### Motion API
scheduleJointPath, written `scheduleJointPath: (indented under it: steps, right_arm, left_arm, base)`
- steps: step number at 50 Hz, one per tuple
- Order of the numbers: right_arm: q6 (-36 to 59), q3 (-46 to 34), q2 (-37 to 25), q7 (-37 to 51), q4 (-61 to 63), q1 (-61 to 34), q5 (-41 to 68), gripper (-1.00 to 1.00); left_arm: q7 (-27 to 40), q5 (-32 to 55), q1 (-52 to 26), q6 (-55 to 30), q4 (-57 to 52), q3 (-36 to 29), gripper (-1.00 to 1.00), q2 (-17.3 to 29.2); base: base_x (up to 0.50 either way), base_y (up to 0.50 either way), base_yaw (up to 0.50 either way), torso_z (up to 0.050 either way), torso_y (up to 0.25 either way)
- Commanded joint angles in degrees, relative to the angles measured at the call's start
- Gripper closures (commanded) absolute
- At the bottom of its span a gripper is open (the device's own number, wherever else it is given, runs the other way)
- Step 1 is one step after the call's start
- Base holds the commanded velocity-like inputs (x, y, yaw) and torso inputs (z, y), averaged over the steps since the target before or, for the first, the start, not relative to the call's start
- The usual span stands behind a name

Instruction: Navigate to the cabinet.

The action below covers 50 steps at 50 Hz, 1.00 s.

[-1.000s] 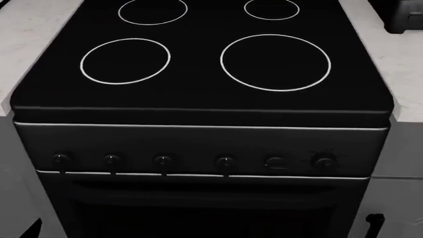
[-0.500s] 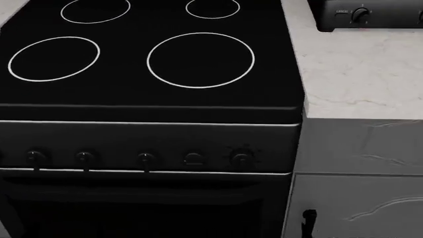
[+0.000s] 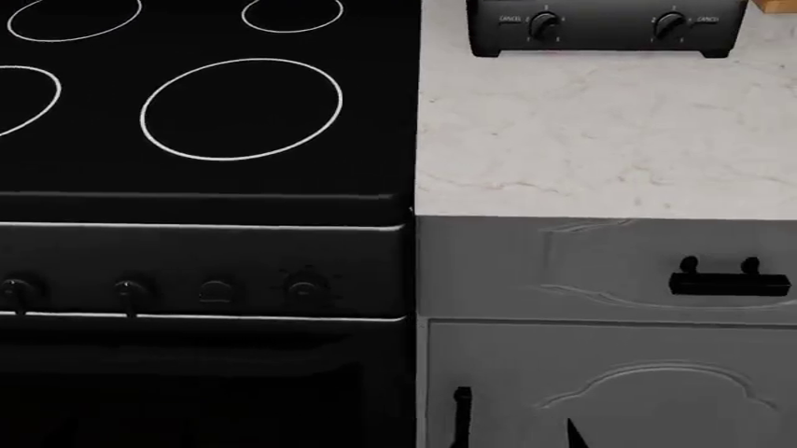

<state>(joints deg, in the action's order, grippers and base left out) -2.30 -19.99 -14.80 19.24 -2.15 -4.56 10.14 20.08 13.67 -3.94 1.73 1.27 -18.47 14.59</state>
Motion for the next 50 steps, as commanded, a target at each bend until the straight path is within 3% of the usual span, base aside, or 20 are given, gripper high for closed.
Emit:
scheduleJointPath:
  steps: [1,50]
  right_arm:
    - [-0.1,-0.3,-0.2,0.1,-0.1,-0.1,0.2,-1.00]
    - [-0.4,-1.0,-0.8,0.9,-0.2,-0.3,0.9,-1.00]
  left_arm:
    - [0.2,0.0,0.0,0.2,0.0,-0.3,-1.00,0.2]
    - [1.0,0.7,-0.4,0.5,0.4,-1.2,-1.00,0.7]
  base:
    - [-0.03,-0.50,0.00,0.000,0.000]
    - [-0.02,-0.50,0.00,0.000,0.000]
